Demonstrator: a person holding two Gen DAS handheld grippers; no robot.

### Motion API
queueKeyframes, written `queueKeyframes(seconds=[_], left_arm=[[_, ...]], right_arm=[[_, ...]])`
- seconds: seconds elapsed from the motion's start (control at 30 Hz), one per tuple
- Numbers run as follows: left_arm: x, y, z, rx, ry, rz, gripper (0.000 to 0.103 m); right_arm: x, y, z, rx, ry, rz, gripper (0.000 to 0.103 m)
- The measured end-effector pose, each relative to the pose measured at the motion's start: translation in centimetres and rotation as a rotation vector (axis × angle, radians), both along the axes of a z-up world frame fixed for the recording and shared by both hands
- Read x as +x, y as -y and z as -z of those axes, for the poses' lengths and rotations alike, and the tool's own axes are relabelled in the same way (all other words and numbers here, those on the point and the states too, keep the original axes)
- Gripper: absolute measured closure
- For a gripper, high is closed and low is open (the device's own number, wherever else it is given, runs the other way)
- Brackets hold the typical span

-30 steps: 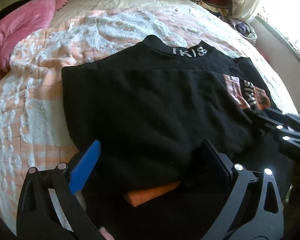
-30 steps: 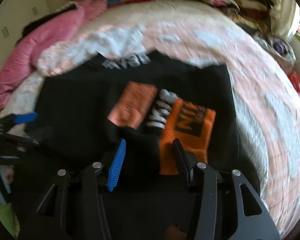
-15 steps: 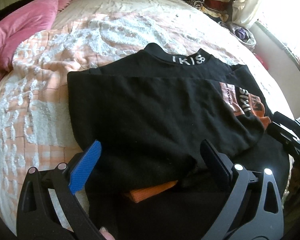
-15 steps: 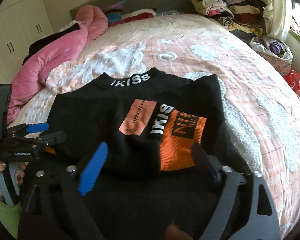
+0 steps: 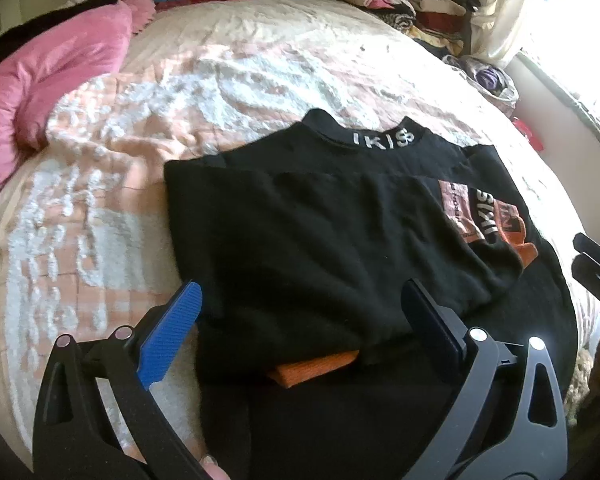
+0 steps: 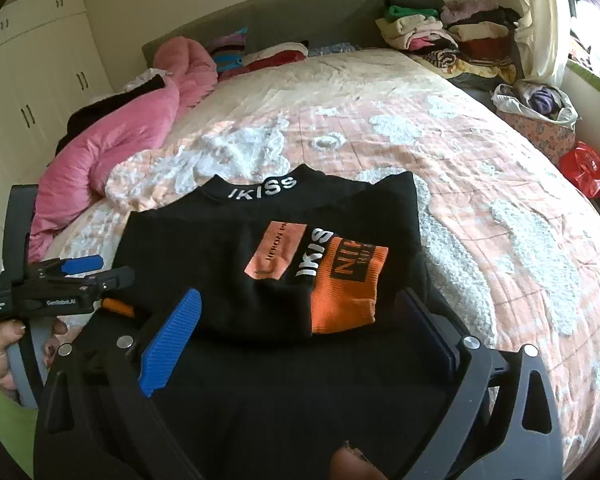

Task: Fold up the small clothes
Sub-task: 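Open the right tool and withdraw both tools from the folded sleeves, then move both tools down to the black shirt's hem and grasp it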

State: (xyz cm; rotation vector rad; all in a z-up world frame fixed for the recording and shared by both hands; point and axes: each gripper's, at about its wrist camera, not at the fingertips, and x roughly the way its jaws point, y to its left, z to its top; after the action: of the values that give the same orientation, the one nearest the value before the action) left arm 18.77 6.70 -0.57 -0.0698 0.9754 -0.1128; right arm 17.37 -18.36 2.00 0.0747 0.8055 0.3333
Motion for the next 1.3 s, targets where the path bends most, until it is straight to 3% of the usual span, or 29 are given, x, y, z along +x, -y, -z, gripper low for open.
queueKeyframes(seconds=[0.27, 0.6, 0.9, 1.3], left_arm=[[-2.4, 0.2, -1.8, 0.018, 0.07, -0.018, 0.01], [-6.8, -0.1, -2.3, -0.033, 0.121, -0.045, 0.01], [-10.3, -0.8, -1.3, -0.044, 0.097, -0.062, 0.01], [-14.9, -3.3, 0.1, -0.001, 0.038, -0.116, 0.01]], right_arm=[[-2.3, 0.7, -1.4, 0.018, 0.028, -0.008, 0.005], [-4.8, 1.1, -2.0, -0.014, 0.048, -0.029, 0.005], [-7.3, 2.8, -1.2, -0.043, 0.031, -0.026, 0.005], [-9.5, 4.8, -0.9, -0.04, 0.022, -0.009, 0.005]])
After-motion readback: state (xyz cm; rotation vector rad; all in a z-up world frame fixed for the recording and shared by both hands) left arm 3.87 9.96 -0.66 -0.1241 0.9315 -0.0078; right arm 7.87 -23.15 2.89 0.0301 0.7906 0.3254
